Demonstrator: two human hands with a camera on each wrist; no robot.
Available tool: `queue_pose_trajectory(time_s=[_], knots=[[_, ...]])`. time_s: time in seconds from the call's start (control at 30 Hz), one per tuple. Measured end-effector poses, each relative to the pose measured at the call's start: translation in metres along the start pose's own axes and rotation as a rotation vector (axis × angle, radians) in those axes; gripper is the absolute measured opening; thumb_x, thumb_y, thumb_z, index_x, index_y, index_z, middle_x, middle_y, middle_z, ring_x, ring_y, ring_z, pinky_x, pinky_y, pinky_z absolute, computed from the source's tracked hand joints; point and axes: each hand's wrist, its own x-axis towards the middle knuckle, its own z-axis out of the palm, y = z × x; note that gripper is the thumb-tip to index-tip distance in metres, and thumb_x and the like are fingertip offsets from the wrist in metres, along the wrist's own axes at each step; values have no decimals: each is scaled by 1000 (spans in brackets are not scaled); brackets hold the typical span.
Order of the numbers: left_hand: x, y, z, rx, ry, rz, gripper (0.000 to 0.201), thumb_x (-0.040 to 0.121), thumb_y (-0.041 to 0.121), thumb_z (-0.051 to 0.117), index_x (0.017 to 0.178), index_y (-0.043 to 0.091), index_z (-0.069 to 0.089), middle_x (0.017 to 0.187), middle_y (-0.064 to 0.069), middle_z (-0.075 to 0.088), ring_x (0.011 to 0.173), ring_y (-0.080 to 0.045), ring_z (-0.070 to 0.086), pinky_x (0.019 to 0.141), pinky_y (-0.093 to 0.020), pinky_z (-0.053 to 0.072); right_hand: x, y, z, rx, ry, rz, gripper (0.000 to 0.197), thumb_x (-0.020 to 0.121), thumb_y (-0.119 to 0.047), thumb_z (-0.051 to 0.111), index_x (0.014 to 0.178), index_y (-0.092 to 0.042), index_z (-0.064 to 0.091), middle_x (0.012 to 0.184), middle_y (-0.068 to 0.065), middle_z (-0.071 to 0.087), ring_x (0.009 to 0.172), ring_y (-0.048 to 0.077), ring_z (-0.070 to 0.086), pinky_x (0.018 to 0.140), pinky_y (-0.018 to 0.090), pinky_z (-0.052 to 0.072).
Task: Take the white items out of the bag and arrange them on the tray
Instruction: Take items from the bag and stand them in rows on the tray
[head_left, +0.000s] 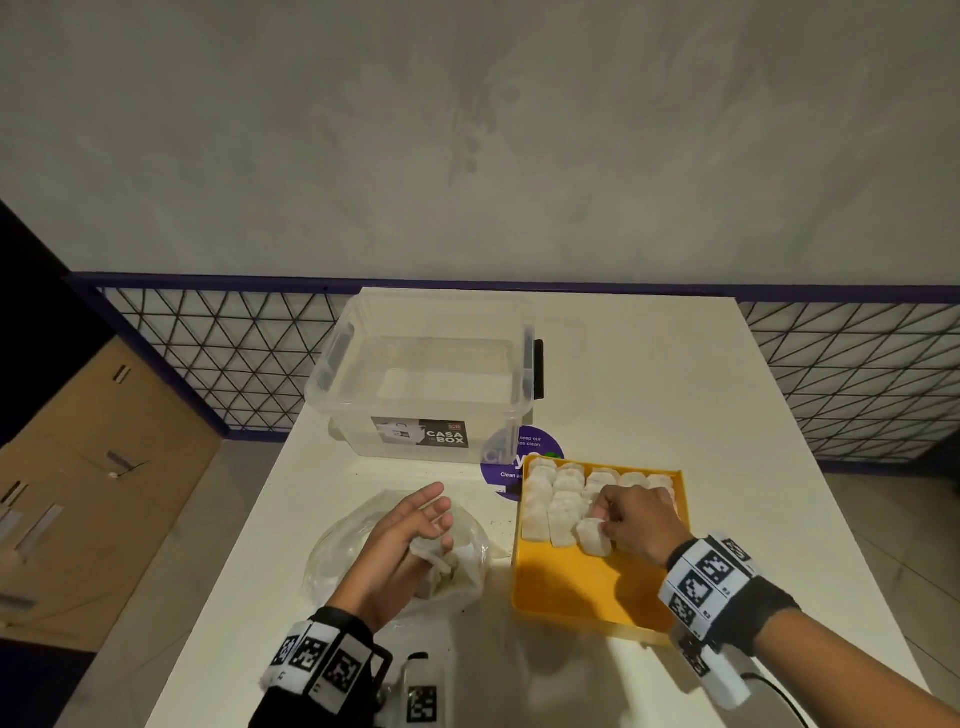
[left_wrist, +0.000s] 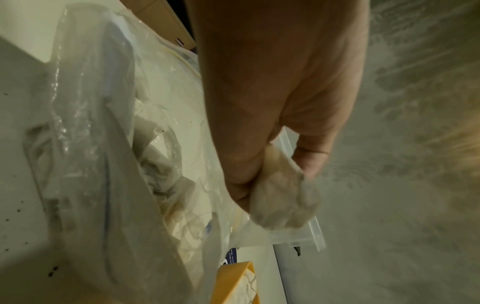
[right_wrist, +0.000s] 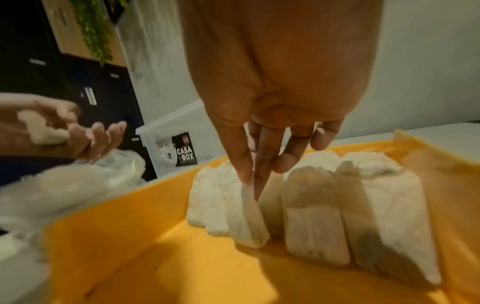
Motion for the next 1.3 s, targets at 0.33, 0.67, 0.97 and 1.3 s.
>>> queue_pose_trajectory(time_s=[0.33, 0.67, 0.97, 1.3], knots=[[-1, -3, 3, -26, -59, 26, 50, 85, -18, 28, 119, 5, 56, 122, -20, 63, 108, -28, 66, 87, -34, 56, 3, 0, 3, -382, 116, -11, 27, 90, -28, 43, 117, -23, 49, 124, 0, 53, 117, 23, 39, 96, 34, 28], [-5, -1, 17, -39, -155, 60, 59, 86, -15, 29, 135, 16, 44, 124, -18, 63, 116, -28, 61, 100, -39, 48, -24, -91, -34, 182, 171, -387, 16, 92, -27, 49, 106, -24, 56, 102, -9, 48, 101, 9, 38, 87, 26, 29], [-5, 1, 15, 36, -118, 103, 57, 88, -11, 31, 134, 17, 49, 124, -9, 64, 100, -17, 69, 66, -24, 57, -37, -123, -14, 112, 82, -685, 25, 88, -38, 49, 102, -18, 49, 105, -6, 45, 86, 4, 23, 75, 27, 22], [-4, -6, 4, 192, -136, 114, 31, 76, 21, 67, 101, 3, 66, 96, -14, 70, 84, -19, 70, 84, -26, 55, -23, -113, -37, 538, 132, -413, 9, 85, -21, 63, 84, -25, 55, 78, -15, 54, 82, 3, 43, 67, 13, 34]])
